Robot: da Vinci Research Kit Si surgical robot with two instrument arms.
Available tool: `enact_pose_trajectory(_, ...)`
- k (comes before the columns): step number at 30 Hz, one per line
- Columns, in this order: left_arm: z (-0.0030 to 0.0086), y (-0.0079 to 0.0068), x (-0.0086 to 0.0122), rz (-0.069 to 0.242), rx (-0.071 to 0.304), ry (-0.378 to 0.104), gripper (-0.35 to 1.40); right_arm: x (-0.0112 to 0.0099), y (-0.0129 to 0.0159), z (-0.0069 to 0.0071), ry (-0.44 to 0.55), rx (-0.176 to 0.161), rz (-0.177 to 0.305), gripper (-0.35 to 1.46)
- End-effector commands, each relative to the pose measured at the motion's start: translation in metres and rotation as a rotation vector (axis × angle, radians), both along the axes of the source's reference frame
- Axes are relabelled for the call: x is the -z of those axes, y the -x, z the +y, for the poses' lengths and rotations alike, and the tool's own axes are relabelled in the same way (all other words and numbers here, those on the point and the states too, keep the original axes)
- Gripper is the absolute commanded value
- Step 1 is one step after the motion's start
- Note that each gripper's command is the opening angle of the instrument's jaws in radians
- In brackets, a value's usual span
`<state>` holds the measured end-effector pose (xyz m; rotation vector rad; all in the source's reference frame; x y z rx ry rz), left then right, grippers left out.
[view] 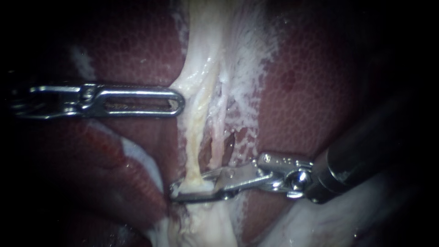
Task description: Going back first clip left tube
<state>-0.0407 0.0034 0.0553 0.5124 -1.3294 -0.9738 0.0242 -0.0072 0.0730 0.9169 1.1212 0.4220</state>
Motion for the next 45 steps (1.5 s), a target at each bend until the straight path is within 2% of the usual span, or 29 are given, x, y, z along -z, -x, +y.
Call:
enact_pose_trajectory(1, 0.0, 0.0, 0.0, 0.002, -0.001, -0.006, -0.35, 0.0, 0.0, 0.0, 0.0, 0.0, 0.0, -0.35)
enact_pose_trajectory(21, 0.0001, -0.0003, 0.0001, 0.0, -0.003, -0.007, -0.35, 0.0005, -0.0001, -0.0002, -0.002, 0.006, 0.003, -0.35)
enact_pose_trajectory(22, 0.0001, -0.0003, 0.0001, 0.0, -0.003, -0.007, -0.35, 0.0005, -0.0001, -0.0002, -0.002, 0.006, 0.004, -0.31)
enact_pose_trajectory(26, 0.0002, -0.0003, 0.0002, 0.0, -0.003, -0.008, -0.35, 0.0007, -0.0002, -0.0003, -0.002, 0.007, 0.004, 0.07)
enact_pose_trajectory(31, 0.0002, -0.0005, 0.0003, -0.001, -0.004, -0.009, -0.35, 0.0008, -0.0002, -0.0002, 0.008, 0.001, 0.024, 0.38)
enact_pose_trajectory(39, 0.0002, -0.0004, 0.0005, 0.0, -0.003, -0.009, -0.35, 0.0008, -0.0007, -0.0002, 0.078, 0.011, 0.067, 0.53)
enact_pose_trajectory(41, 0.0002, -0.0005, 0.0005, -0.001, -0.003, -0.009, -0.35, 0.0008, -0.0011, -0.0001, 0.112, -0.002, 0.07, 0.58)
enact_pose_trajectory(45, 0.0002, -0.0005, 0.0005, -0.001, -0.003, -0.009, -0.35, 0.0008, -0.0014, -0.0002, 0.138, -0.008, 0.086, 0.59)
